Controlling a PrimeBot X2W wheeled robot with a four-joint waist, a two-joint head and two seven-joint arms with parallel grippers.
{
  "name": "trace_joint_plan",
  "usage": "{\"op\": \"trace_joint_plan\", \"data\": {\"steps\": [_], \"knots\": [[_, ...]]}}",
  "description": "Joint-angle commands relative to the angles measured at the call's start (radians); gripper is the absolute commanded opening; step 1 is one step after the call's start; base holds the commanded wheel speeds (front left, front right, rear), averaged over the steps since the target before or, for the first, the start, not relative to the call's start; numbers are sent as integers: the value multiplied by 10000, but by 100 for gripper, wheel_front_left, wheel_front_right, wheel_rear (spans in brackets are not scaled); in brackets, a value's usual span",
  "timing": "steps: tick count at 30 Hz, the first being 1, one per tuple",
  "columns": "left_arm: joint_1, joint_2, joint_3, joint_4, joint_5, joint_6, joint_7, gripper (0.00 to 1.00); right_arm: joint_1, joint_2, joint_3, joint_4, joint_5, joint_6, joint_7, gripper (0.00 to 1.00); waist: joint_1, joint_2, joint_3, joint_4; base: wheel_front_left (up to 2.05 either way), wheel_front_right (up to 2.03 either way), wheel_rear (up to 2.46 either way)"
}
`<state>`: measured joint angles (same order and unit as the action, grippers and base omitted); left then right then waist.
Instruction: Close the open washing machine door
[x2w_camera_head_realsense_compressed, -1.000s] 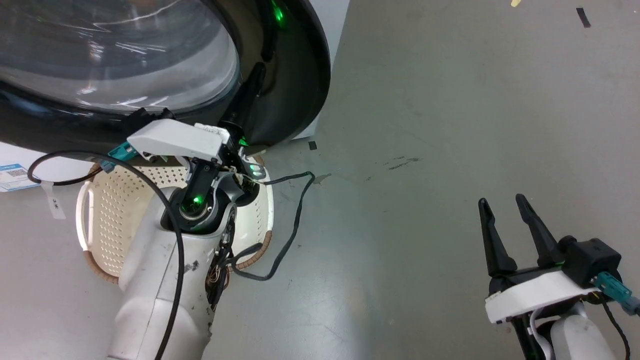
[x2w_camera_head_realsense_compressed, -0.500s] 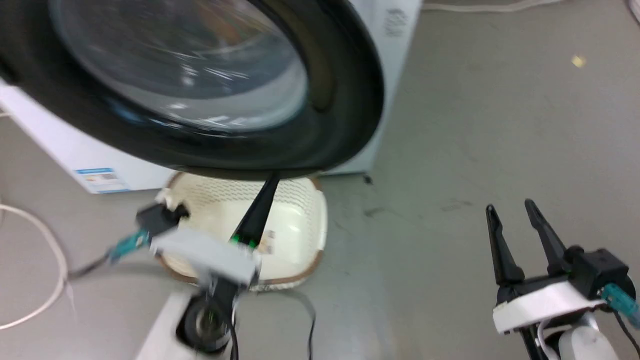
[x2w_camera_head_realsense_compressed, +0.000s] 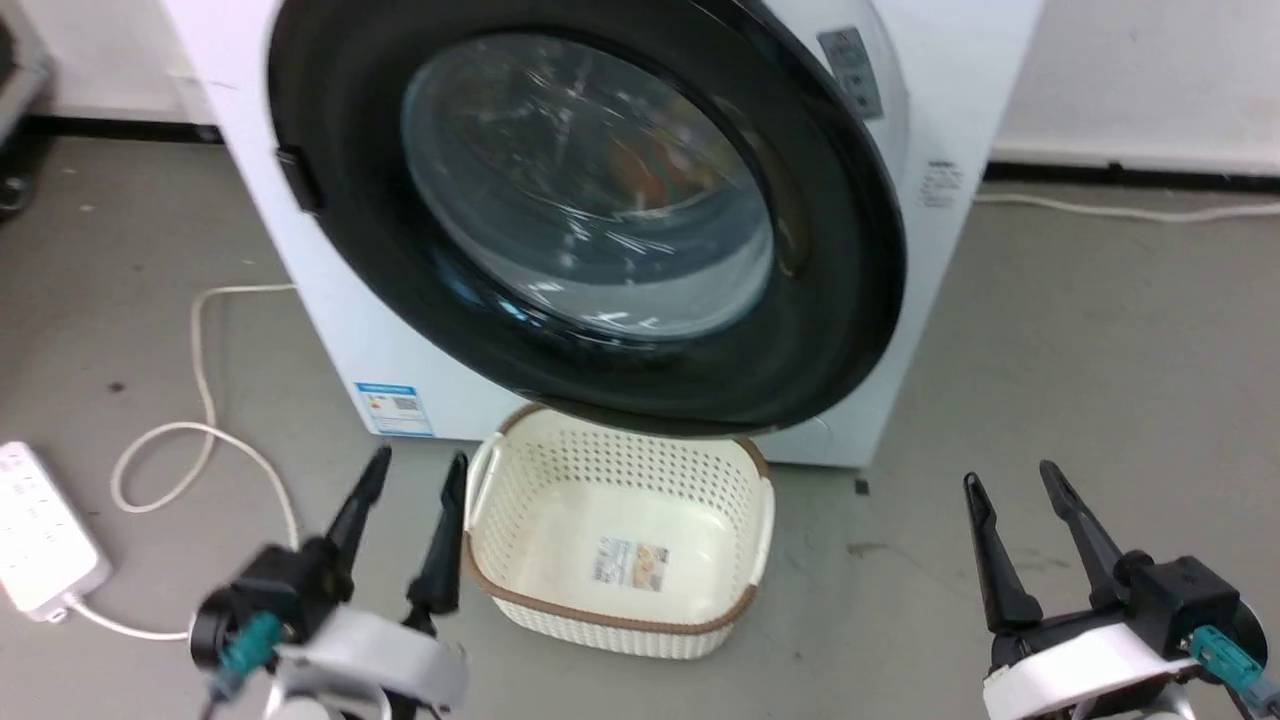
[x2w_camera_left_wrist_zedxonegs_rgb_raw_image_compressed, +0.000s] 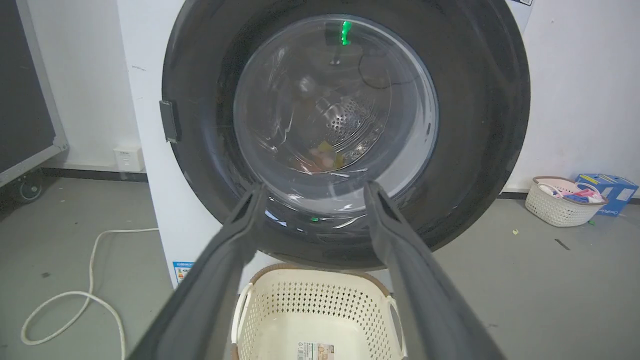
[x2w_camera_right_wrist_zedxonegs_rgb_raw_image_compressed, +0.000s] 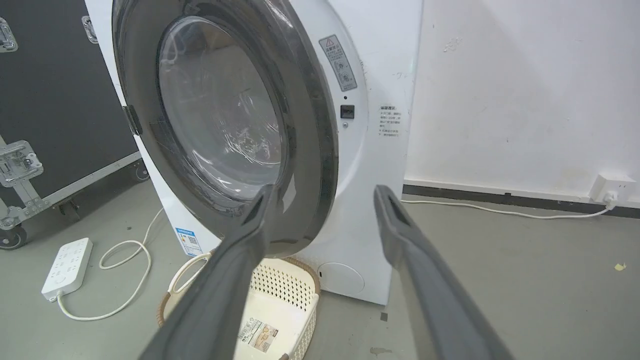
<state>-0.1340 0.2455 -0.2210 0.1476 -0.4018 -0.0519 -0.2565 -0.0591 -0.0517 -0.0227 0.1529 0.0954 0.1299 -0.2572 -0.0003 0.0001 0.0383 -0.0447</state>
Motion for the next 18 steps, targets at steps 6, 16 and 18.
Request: {"op": "trace_joint_plan", "data": {"steps": [6, 16, 18], "knots": [[949, -923, 846, -519, 1774, 149, -51, 100, 398, 14, 104, -25, -16, 8, -46, 100, 3, -1, -312, 489, 0, 0, 0], [1234, -1465, 1253, -683, 2956, -170, -52, 100, 390, 14, 518, 296, 138, 8, -46, 0, 3, -1, 2, 843, 0, 0, 0], [1165, -1537, 1286, -709, 3021, -221, -52, 100, 215, 14, 689, 324, 31, 8, -46, 0, 3, -1, 215, 950, 0, 0, 0]]}}
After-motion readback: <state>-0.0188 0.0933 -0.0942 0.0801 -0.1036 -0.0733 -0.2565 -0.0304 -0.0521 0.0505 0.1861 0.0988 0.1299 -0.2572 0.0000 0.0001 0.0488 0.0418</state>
